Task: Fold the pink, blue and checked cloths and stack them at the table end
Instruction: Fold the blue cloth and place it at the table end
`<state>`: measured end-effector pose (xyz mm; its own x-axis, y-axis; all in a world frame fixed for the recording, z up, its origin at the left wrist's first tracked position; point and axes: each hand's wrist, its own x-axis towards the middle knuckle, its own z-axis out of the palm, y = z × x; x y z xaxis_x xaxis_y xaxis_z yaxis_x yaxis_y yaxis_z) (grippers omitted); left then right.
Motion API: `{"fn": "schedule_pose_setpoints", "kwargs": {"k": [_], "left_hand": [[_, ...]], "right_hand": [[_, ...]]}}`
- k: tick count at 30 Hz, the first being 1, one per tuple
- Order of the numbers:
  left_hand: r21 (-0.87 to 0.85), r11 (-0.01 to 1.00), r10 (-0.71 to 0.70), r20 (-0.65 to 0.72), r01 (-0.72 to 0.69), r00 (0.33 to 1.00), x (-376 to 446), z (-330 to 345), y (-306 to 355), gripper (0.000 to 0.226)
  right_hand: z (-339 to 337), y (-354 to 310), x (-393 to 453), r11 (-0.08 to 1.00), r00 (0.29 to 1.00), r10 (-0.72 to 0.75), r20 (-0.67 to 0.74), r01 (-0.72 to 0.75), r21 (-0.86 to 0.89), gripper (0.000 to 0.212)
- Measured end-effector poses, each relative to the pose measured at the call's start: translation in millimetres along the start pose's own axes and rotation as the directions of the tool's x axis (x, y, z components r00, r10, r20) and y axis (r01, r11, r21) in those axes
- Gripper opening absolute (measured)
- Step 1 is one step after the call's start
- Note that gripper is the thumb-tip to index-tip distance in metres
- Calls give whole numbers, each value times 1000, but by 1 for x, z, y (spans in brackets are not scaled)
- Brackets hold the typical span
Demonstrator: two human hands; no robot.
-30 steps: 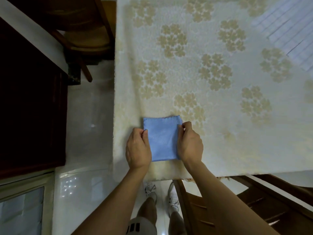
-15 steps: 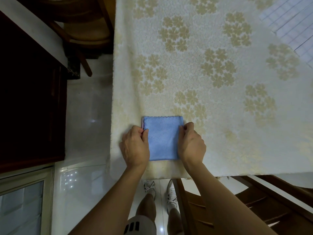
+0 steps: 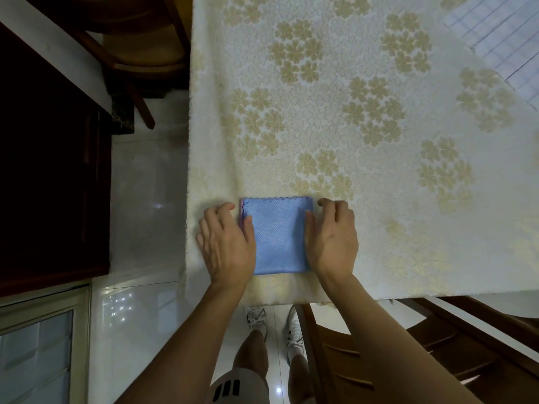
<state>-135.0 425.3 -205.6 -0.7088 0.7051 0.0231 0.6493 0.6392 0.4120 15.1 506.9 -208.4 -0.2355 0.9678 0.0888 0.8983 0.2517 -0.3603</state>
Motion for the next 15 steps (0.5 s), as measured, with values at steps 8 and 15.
{"fn": "schedule_pose_setpoints", "kwargs": {"k": [8,15], "left_hand": [[208,783,463,435,-587,772,6,19,-12,72],[207,786,445,464,-582,766,12,27,-20,76]], "right_hand": [[21,5,-3,904,873,-395,286,425,-50,68],[31,23,-2,896,864,-352,360,423,-139,81]]}}
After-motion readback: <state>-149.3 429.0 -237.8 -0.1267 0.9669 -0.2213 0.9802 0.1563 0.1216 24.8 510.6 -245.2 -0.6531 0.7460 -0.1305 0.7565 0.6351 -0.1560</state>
